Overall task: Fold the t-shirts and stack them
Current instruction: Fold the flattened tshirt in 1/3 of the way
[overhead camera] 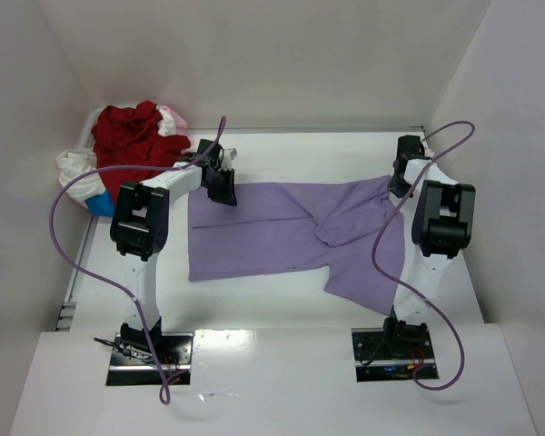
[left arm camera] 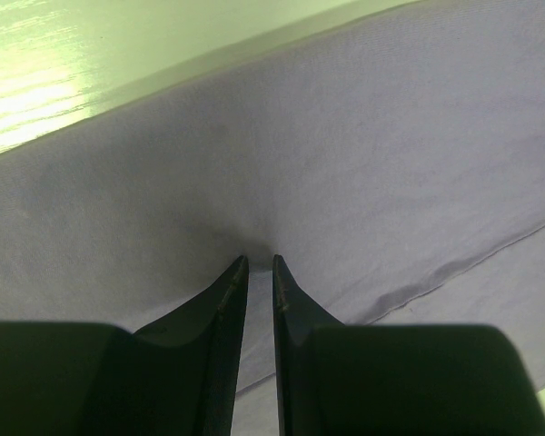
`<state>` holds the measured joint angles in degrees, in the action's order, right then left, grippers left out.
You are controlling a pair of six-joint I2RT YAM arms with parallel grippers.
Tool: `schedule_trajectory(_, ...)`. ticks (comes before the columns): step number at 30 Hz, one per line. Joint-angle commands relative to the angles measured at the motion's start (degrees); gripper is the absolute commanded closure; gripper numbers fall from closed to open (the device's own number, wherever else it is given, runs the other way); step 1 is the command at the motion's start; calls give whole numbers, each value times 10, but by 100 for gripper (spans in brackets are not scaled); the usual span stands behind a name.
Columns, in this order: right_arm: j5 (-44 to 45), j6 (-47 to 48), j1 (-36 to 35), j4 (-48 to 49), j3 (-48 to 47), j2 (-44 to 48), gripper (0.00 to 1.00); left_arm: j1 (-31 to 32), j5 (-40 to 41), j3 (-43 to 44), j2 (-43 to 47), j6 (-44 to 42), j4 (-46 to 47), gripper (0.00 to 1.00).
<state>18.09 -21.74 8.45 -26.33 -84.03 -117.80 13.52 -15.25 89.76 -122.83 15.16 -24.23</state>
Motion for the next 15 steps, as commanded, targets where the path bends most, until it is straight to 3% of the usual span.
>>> schedule_trajectory(1,17,17,1,15,-17,12,100,5,6,-3,-33,-10,-20,75)
schedule_trajectory(2,-9,17,1,10,-24,6,98,5,6,-3,-33,-10,-20,75)
schedule_trajectory(5,-63,10,1,18,-9,27,81,5,6,-3,-33,-15,-20,75)
schedule_trajectory(6,-69,10,1,18,-1,35,63,5,11,-3,-33,-15,-20,75)
schedule_trajectory(9,-93,10,-12,25,30,76,44,5,11,-3,-33,-15,-20,75)
schedule_trajectory(15,-127,-8,-12,54,98,152,35,5,6,-3,-33,-15,-20,75)
